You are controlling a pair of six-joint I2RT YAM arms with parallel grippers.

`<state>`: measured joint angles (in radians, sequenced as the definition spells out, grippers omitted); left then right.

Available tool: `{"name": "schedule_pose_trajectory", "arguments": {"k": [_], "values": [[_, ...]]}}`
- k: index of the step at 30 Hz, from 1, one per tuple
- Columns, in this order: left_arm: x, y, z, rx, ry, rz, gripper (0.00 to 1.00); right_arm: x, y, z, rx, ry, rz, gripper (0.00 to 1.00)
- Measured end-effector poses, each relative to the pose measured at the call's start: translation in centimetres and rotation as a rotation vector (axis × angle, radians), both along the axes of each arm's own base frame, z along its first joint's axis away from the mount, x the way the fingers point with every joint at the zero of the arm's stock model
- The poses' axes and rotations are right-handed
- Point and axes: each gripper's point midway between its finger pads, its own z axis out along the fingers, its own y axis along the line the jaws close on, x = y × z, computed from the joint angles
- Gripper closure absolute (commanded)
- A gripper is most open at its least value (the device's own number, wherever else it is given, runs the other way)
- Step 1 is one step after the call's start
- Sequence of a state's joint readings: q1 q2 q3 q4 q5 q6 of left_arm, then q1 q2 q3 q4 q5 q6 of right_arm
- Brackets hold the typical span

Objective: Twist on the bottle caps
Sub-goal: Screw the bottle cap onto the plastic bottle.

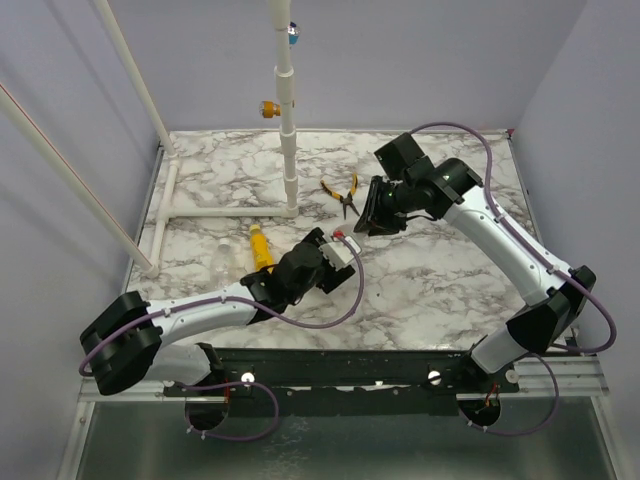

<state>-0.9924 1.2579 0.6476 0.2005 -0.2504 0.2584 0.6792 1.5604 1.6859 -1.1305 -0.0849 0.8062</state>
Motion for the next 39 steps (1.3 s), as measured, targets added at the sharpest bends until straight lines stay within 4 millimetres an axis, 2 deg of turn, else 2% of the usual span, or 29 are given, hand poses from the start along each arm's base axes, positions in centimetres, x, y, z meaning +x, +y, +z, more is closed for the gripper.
{"name": "schedule_pose_trajectory", "arguments": {"k": [18, 20, 27, 39], "values": [[1.7, -1.4, 2.2, -0.206, -0.012, 0.113, 1.00, 1.9, 0.9, 3.3, 0.072, -0.081, -0.073, 0.78], [1.8, -1.6, 2.5, -0.227, -0.015, 0.116, 1.00, 2.0, 1.0, 3.6, 0.076, -0.088, -0.074, 0.75], [2.0, -2.1, 3.7, -0.295, -0.029, 0.119, 1.00, 2.3, 1.2, 5.1, 0.095, -0.113, -0.069, 0.56], [1.9, -3.0, 5.1, -0.382, -0.031, 0.111, 1.00, 2.5, 1.8, 7.0, 0.109, -0.139, -0.051, 0.45]]}}
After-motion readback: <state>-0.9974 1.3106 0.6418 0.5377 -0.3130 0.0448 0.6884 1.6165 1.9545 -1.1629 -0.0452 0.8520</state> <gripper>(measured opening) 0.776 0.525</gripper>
